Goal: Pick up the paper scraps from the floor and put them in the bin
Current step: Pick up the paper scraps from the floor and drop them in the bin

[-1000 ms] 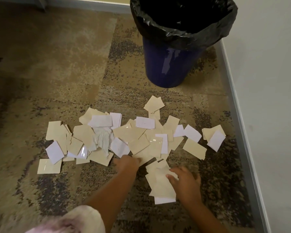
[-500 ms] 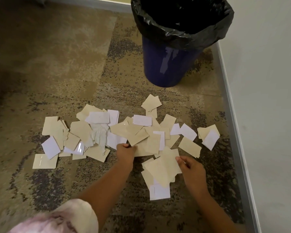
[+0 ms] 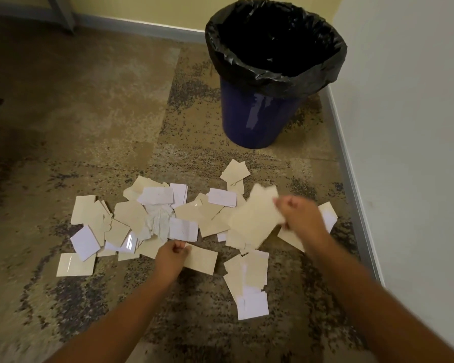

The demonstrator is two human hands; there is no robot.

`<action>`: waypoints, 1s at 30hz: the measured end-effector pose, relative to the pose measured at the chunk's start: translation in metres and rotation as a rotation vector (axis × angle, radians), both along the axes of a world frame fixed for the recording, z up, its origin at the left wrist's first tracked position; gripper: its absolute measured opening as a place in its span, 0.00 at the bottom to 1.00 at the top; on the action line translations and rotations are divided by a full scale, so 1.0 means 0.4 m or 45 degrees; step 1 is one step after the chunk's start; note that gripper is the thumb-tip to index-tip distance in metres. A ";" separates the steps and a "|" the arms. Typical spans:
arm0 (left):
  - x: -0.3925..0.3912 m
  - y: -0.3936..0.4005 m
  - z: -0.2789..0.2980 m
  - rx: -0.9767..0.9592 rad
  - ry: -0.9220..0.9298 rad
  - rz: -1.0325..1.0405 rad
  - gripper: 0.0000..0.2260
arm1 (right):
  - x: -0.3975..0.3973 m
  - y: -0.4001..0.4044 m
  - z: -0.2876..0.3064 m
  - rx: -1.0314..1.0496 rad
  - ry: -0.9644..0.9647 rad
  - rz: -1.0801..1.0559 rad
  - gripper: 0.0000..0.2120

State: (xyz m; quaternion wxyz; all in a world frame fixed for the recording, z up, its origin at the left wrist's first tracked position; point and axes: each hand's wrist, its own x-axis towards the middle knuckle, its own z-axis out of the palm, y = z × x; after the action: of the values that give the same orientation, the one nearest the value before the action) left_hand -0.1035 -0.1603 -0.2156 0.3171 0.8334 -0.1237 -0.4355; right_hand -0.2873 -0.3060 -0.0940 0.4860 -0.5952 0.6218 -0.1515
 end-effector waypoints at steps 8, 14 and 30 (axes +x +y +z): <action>0.088 -0.033 0.101 -0.173 0.011 0.056 0.13 | 0.188 -0.329 0.322 0.100 -0.803 -0.443 0.07; 0.157 -0.077 0.254 -0.306 0.129 0.000 0.12 | 0.232 -0.448 0.371 0.086 -0.846 -0.366 0.22; 0.118 -0.620 0.723 -0.863 0.300 -0.050 0.07 | 0.029 -0.086 0.023 0.367 -0.370 -0.109 0.06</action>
State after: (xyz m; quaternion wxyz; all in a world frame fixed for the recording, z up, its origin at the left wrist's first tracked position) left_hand -0.0564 -0.4083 0.0737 0.5789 0.6225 -0.2397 -0.4689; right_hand -0.2757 -0.3404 -0.0848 0.6438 -0.4644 0.5851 -0.1656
